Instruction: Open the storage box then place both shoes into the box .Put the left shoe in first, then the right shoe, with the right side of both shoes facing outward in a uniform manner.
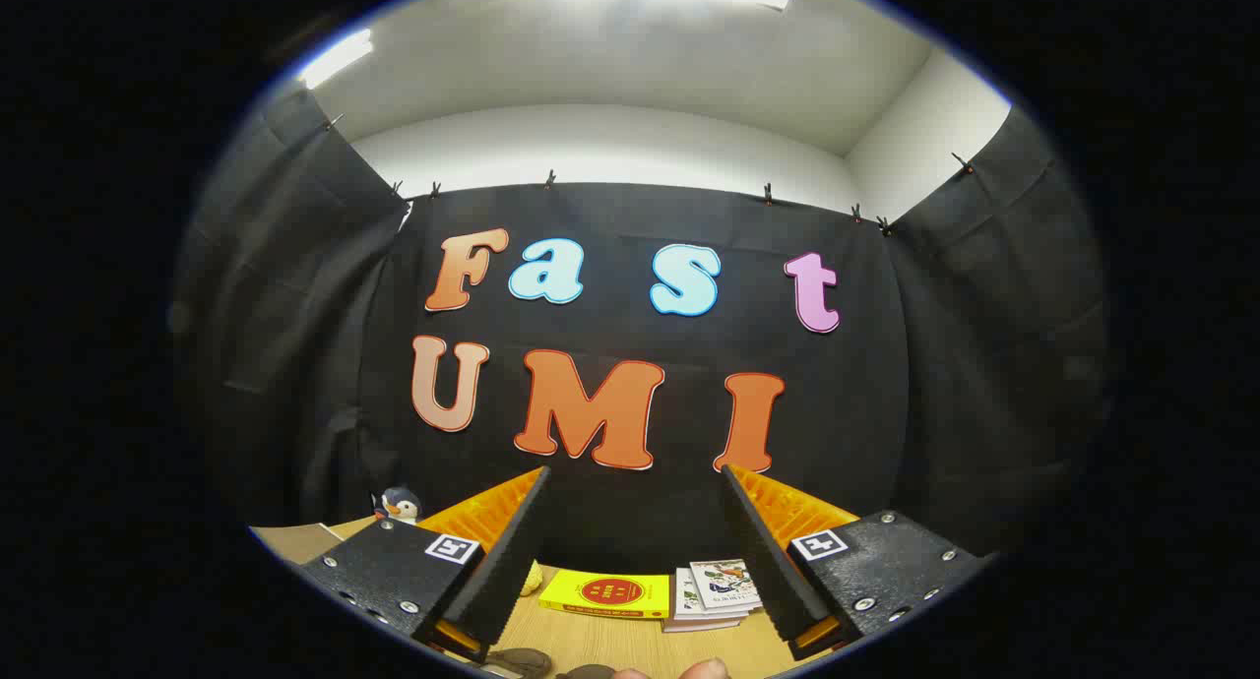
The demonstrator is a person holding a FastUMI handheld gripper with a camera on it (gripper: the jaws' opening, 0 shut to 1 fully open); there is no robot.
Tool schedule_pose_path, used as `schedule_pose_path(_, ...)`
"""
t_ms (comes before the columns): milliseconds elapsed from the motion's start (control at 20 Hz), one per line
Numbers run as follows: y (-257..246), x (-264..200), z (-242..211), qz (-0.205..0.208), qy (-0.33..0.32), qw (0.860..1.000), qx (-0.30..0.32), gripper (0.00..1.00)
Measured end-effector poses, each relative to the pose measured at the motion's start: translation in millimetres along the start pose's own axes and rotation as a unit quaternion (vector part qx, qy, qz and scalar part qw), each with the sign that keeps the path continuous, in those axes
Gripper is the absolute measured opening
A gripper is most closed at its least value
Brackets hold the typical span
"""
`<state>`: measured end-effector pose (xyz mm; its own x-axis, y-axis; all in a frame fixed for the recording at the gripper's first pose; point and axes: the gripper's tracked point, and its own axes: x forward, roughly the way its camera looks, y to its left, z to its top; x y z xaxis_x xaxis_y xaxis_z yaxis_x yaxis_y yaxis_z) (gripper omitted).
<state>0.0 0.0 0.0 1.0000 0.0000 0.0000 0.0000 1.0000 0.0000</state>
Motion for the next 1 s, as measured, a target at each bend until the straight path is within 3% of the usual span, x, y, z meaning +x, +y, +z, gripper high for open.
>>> schedule_pose_path(1000, 35.6, 0.1, -25.7, 0.028, 0.031, 0.999, -0.007, 0.99)
